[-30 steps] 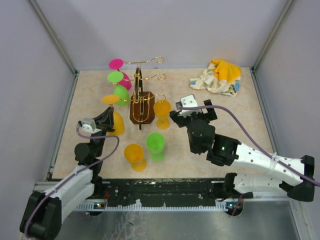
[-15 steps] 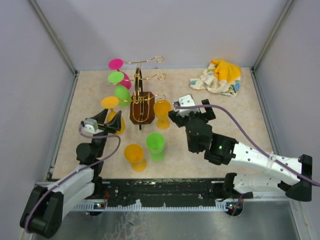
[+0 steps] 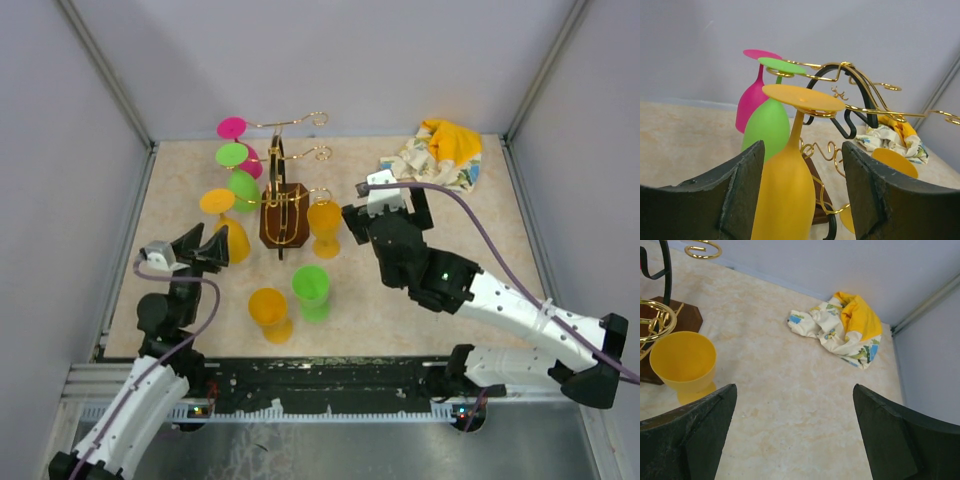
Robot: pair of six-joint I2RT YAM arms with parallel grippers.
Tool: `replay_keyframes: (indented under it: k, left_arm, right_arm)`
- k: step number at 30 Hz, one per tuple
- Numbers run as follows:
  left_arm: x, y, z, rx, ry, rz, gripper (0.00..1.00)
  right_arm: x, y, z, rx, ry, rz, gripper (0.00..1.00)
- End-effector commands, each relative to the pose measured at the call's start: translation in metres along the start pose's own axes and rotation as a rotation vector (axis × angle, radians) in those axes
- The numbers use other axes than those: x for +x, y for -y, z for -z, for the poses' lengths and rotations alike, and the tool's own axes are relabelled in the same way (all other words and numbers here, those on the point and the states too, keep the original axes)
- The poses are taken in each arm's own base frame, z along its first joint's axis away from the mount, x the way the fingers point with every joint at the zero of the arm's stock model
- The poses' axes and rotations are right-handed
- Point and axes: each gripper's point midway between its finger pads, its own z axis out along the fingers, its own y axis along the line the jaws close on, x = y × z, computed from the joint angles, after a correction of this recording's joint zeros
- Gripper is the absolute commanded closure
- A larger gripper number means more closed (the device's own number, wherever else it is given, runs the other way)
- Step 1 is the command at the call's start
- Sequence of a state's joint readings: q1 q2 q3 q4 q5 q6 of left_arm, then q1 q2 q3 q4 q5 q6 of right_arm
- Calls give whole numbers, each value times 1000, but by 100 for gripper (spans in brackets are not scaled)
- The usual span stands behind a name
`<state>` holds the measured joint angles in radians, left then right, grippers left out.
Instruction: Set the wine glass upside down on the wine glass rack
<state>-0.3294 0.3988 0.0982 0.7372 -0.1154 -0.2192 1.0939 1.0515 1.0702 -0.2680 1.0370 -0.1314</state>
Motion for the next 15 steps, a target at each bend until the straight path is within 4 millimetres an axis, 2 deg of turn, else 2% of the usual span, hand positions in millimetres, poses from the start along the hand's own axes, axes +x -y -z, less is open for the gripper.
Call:
replay_keyframes:
  k: [1, 4, 7, 12, 15]
  left_arm:
    - [9, -16, 1, -155, -191, 60, 32]
    - [7, -22, 5, -245, -311, 72, 34]
    - [-5, -21, 2, -290, -368, 76, 33]
    - [-19, -6, -9, -262, -432, 99, 33]
    - [-17, 4, -14, -223, -489, 99, 33]
  right_arm:
    - [0, -4, -5, -70, -63, -104, 1]
    - [13, -6, -9, -84, -117, -134, 1]
    - [23, -12, -12, -141, -154, -201, 1]
    - [35, -28, -12, -222, -199, -257, 1]
    - [43, -29, -11, -216, -227, -242, 1]
